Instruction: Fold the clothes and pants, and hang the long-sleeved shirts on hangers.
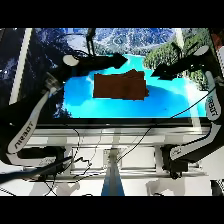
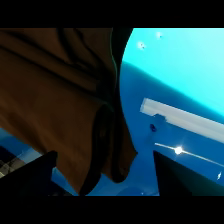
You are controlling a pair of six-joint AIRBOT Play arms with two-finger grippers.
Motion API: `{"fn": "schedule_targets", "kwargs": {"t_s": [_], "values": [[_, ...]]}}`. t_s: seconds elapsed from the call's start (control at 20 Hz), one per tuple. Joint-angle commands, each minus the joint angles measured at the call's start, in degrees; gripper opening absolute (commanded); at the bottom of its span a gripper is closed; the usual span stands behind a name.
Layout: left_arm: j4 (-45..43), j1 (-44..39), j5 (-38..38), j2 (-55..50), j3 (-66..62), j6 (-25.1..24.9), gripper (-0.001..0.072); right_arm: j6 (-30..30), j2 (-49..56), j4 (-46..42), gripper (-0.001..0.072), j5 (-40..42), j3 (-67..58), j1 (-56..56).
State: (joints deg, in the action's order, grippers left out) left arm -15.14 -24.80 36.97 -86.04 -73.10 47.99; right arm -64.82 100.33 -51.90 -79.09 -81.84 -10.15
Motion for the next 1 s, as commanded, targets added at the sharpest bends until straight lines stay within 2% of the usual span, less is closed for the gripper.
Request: {"fn": "schedule_targets", "kwargs": {"t_s": [0.0,0.2,0.3,0.35,0.4,0.45,0.5,0.6,0.7,0.8,0.95], "values": [[-0.2,4.0,3.3,2.7,0.0,-2.4,0.0696,2.4,2.6,1.9,0.0668,5.4,5.0,3.8],[-4.5,4.2,5.7,3.2,0.0,-2.4,0.0696,1.2,3.7,1.8,0.0668,10.6,7.0,10.1],[-8.0,4.2,9.6,3.2,0.0,-2.4,0.0694,1.4,3.6,2.2,0.0626,12.5,7.0,13.5],[-9.3,4.2,11.9,3.3,0.0,-2.4,0.0649,1.5,3.6,2.0,0.0467,13.3,7.0,14.9],[-11.2,4.2,13.7,3.7,0.0,-2.4,0.0572,1.5,3.3,1.5,0.0168,14.4,7.0,16.0],[-13.5,4.2,15.3,4.5,0.0,-2.1,0.0534,1.4,2.6,1.0,0.0016,15.6,7.0,16.4],[-16.5,4.2,16.3,5.7,0.0,-1.5,0.0513,1.4,1.4,0.6,0.0015,16.3,6.9,16.4],[-25.3,4.2,16.4,9.5,-0.1,-0.8,0.0286,-1.0,-2.2,-2.8,0.0015,17.7,5.6,14.7],[-37.3,4.2,16.5,14.5,-0.1,-0.8,0.0017,-6.5,-7.3,-9.1,0.0015,19.9,3.6,11.5],[-51.7,4.2,16.5,20.4,-0.1,2.2,0.0016,-11.7,-13.0,-15.8,0.0015,22.3,1.9,6.6],[-71.5,4.2,17.8,28.7,-0.1,12.1,0.0017,-17.5,-20.8,-22.4,0.0015,23.0,1.1,-3.5]]}}
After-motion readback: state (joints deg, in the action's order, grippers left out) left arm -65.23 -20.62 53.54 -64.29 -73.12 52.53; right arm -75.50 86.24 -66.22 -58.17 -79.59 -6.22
